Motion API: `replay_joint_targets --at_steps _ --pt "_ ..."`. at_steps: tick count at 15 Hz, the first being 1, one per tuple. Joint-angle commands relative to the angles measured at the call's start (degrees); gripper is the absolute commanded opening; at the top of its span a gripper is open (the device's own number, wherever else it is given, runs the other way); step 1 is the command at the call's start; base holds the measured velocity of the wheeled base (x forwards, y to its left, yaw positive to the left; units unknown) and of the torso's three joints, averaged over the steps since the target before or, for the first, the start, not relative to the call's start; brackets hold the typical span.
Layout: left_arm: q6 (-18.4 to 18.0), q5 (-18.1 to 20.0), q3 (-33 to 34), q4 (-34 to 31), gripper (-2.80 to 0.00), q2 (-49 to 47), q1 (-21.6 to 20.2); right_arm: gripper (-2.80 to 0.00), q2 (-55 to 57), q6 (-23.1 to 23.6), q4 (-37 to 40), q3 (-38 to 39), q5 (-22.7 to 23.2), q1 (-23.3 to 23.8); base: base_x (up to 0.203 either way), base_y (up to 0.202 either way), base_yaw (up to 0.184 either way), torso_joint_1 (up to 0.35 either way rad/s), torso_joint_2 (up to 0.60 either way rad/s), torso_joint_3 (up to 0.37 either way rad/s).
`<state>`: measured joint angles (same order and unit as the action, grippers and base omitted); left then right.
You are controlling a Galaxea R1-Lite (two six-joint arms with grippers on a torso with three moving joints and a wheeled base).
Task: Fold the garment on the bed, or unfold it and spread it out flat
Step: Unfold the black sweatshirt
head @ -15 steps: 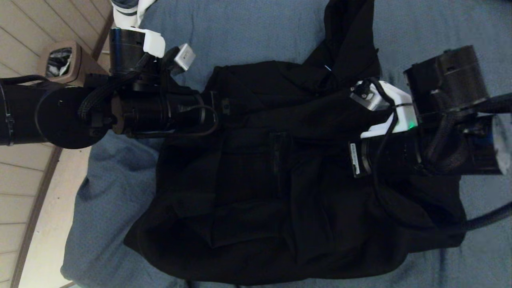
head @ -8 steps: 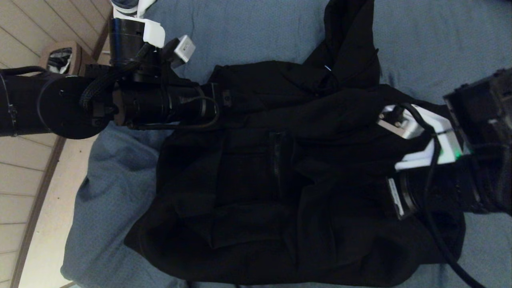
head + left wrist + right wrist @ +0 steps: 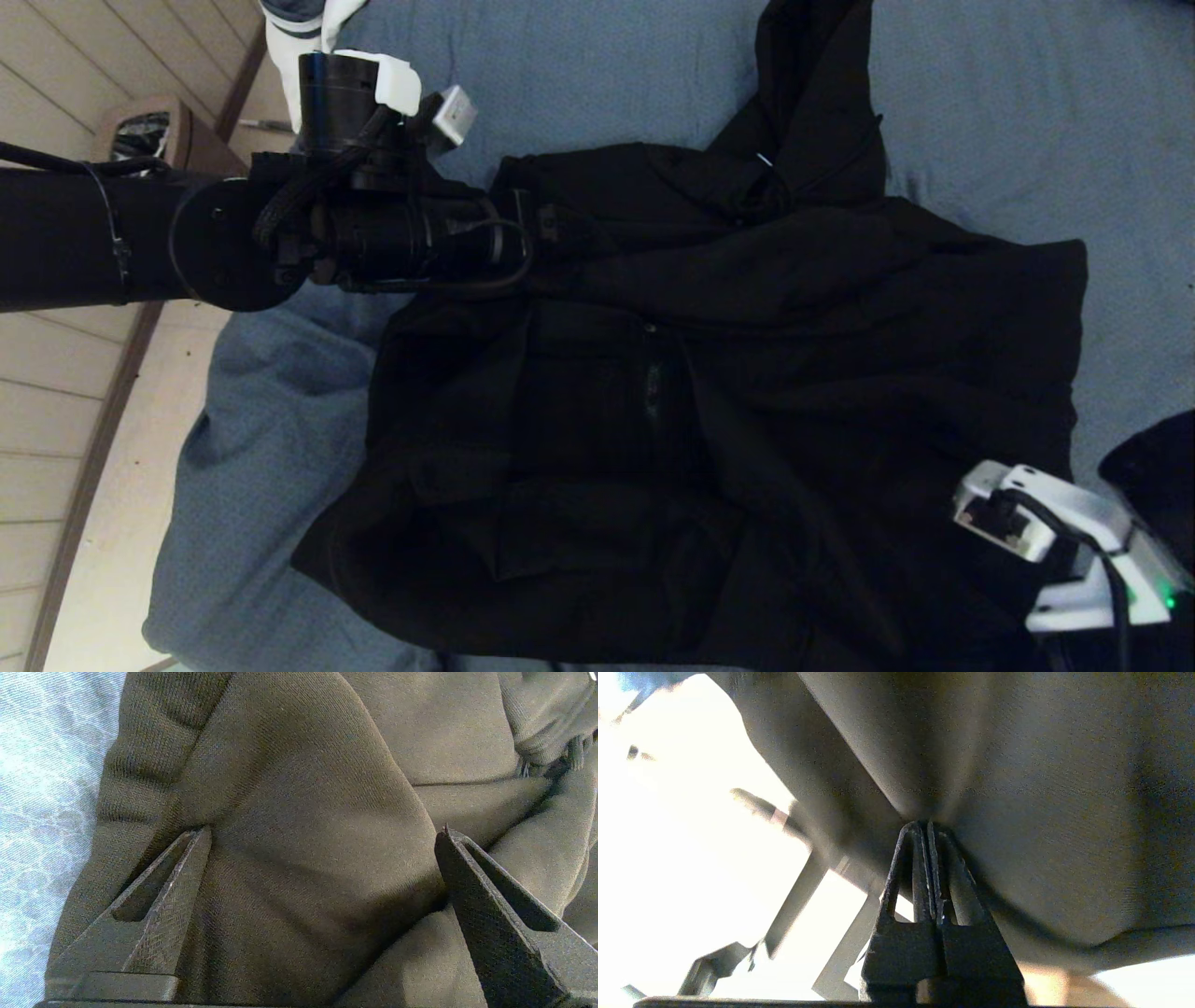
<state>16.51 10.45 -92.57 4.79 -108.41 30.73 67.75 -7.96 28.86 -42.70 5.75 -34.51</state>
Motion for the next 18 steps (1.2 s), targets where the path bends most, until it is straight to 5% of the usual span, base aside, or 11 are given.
replay_joint_targets --at_steps 1,8,12,18 --pt "0.3 0.1 -0.8 0.0 0.0 -1.8 -0.1 -2.8 -3.0 0.1 0.2 5.6 3.6 -0.1 0.0 0.0 0.0 0.0 0.0 0.0" --pt "0.4 0.1 -1.3 0.0 0.0 -2.4 -1.2 -2.8 -16.3 0.6 8.2 7.1 3.8 0.1 0.0 0.0 0.0 0.0 0.0 0.0" --pt "0.7 0.6 1.8 0.0 0.0 -0.8 -1.2 -2.8 -14.2 0.7 7.9 -5.7 1.0 2.3 0.0 0.0 0.0 0.0 0.0 0.0" --pt "1.1 2.5 8.0 0.1 0.0 3.6 -0.9 -2.8 10.7 0.6 -1.7 -26.2 -1.4 8.1 0.0 0.0 0.0 0.0 0.0 0.0"
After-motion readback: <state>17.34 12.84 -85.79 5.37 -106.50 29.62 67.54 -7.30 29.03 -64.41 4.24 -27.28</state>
